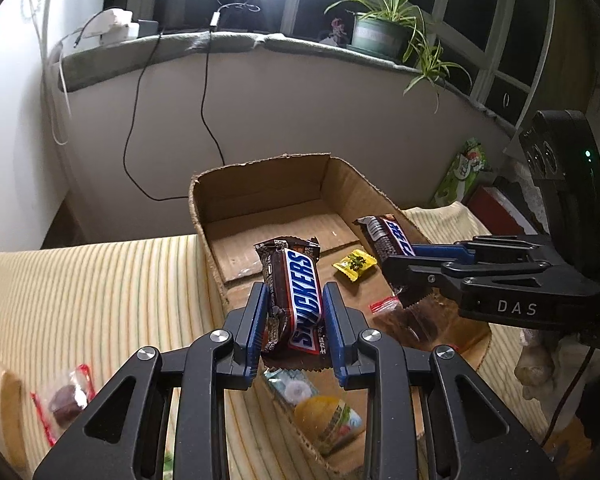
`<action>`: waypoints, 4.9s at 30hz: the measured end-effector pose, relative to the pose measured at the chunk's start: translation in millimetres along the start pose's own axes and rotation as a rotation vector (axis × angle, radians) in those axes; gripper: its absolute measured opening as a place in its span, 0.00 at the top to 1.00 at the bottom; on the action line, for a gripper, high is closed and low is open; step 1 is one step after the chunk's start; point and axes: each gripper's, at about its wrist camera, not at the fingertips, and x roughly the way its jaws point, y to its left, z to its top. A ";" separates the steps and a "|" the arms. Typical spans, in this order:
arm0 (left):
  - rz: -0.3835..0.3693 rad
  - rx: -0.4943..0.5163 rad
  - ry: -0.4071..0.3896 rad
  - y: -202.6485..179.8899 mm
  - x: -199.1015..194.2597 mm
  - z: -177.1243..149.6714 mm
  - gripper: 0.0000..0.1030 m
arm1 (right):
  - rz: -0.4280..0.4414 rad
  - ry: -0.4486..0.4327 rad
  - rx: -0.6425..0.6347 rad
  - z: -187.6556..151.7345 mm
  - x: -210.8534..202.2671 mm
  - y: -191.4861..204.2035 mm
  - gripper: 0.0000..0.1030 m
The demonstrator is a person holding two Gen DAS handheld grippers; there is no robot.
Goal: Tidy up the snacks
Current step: 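Lift both Snickers bars and carry them over the cardboard box, then open both grippers to drop the bars into the box and withdraw, then grasp the green candy with the right gripper while the left grasps the pink wrapped candy, then carry the green and pink candies over the cardboard box with both grippers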
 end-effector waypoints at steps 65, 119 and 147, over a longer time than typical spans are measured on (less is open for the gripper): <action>0.195 -0.236 -0.082 108.0 -162.2 -132.5 0.71 | 0.108 -0.113 -0.304 -68.6 -59.8 143.6 0.22; 0.173 -0.209 0.030 108.1 -107.4 -171.8 0.82 | -0.017 0.050 -0.356 -92.8 76.9 212.4 0.78; 0.146 -0.169 -0.064 88.0 -127.3 -130.7 0.83 | 0.052 -0.081 -0.313 -74.9 5.9 198.3 0.79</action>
